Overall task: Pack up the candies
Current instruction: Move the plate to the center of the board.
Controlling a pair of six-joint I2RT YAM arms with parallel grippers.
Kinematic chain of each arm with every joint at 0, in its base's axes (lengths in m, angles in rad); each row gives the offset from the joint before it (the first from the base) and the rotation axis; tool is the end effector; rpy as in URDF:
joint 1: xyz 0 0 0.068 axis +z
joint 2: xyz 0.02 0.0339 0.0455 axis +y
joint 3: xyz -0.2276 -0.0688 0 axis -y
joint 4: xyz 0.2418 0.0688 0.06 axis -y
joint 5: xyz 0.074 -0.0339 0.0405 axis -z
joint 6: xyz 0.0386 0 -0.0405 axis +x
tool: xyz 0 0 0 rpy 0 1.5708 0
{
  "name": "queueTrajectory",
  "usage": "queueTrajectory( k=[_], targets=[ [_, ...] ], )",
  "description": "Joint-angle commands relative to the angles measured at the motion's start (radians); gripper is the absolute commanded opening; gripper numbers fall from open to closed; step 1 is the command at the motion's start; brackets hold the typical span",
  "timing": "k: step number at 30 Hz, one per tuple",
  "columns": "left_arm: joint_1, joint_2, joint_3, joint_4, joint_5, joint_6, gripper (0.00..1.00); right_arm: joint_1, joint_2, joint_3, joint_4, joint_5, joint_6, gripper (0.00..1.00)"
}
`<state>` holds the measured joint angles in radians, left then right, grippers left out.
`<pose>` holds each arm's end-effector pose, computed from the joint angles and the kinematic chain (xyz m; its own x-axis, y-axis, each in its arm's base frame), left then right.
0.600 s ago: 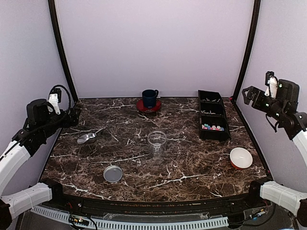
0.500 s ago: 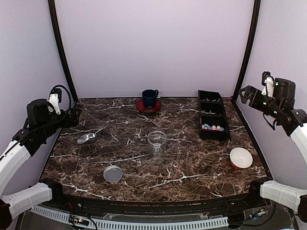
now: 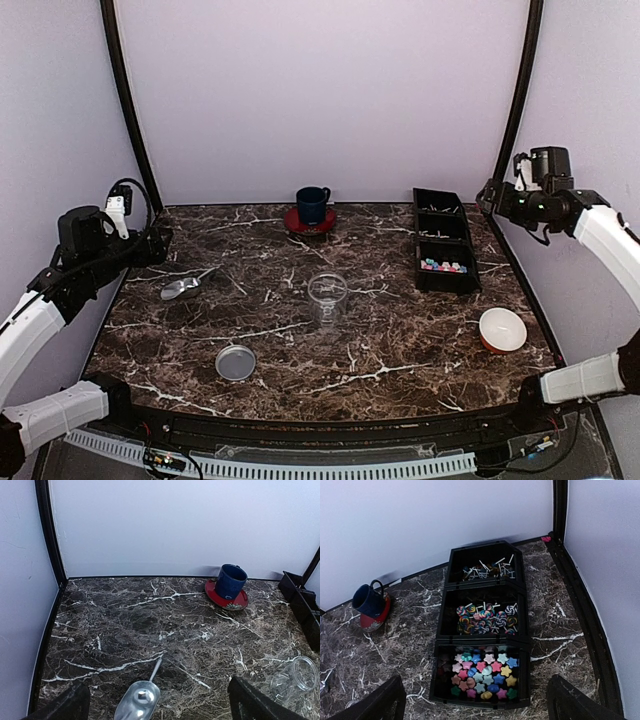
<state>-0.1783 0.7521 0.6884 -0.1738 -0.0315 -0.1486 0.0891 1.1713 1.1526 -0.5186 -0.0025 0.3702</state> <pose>0.2053 -0.0358 0.2870 -0.2508 -0.1052 -0.9623 0.1112 0.9844 -0.1366 0.2700 0.0242 0.3210 -0.5082 0.3178 -0.8004 0.0995 0.9449 0.3120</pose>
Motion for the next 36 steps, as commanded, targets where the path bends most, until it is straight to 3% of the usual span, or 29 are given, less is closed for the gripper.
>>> queueTrajectory(
  k=[1, 10, 16, 36],
  targets=[
    [0.008, 0.007, 0.034, 0.014, 0.043, -0.020, 0.99, -0.008, 0.092, 0.007, 0.050, 0.031, 0.007, 0.98],
    [0.007, -0.011, 0.063, -0.123, 0.123, -0.044, 0.99, 0.000, 0.173, -0.072, 0.070, 0.046, -0.023, 0.98],
    [0.008, -0.072, -0.028, -0.095, 0.086, -0.031, 0.99, 0.000, 0.191, -0.148, 0.088, 0.073, -0.034, 0.98],
    [0.009, 0.006, -0.020, -0.085, 0.136, -0.052, 0.99, 0.000, 0.375, -0.249, 0.231, 0.027, 0.027, 0.98]
  ],
)
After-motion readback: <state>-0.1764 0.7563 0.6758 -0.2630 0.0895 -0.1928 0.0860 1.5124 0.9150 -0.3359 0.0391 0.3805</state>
